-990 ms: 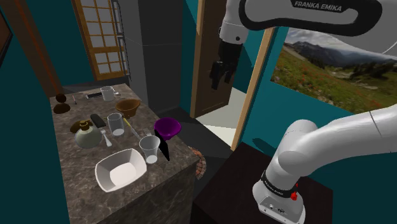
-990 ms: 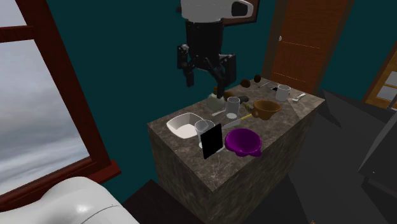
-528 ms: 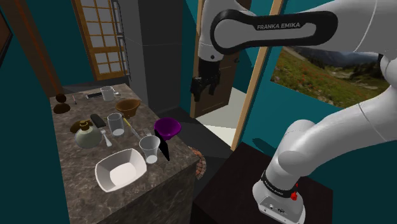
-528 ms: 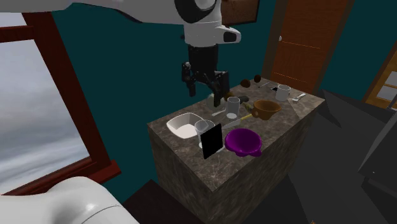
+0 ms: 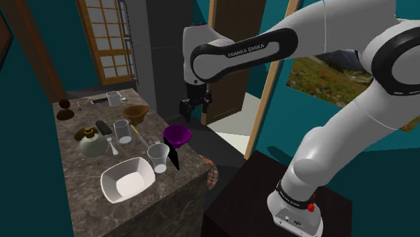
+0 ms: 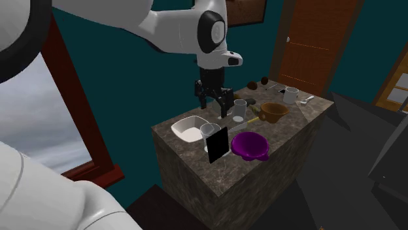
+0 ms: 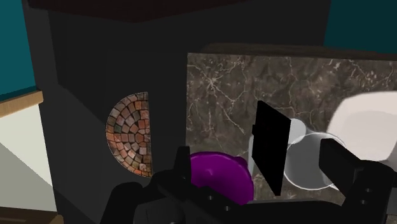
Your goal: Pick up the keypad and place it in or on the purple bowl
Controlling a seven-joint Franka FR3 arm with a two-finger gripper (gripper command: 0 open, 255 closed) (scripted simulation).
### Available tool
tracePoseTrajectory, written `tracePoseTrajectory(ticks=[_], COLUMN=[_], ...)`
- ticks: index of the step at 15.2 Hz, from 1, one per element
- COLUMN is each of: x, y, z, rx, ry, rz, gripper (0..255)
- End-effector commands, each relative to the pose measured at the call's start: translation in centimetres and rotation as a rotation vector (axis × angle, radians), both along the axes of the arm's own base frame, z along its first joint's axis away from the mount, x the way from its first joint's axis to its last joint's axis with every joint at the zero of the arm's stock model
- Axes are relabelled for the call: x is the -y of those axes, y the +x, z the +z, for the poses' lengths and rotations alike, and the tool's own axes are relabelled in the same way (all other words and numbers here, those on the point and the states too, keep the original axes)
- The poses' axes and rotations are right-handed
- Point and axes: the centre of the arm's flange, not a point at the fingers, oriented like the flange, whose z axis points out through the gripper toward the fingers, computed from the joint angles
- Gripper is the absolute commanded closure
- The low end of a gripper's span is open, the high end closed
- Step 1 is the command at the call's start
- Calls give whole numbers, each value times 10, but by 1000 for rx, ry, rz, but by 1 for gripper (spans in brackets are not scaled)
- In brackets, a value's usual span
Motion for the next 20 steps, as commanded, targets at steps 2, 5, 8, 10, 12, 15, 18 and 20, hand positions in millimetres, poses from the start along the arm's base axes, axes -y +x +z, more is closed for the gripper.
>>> tracePoseTrajectory(ticks=[2,5,8,10,12,15,18,20], x=[-14,-27,-39,-46,-53,-63,-67,-65], y=[24,49,74,90,107,131,145,144], z=[-33,-64,-95,-116,-138,-170,-194,-205], rx=[-12,-25,-37,-46,-54,-66,-74,-74], ry=[-16,-33,-50,-62,-73,-90,-100,-100], rz=[-22,-43,-64,-78,-92,-113,-125,-125], gripper=[0,0,0,0,0,0,0,0])
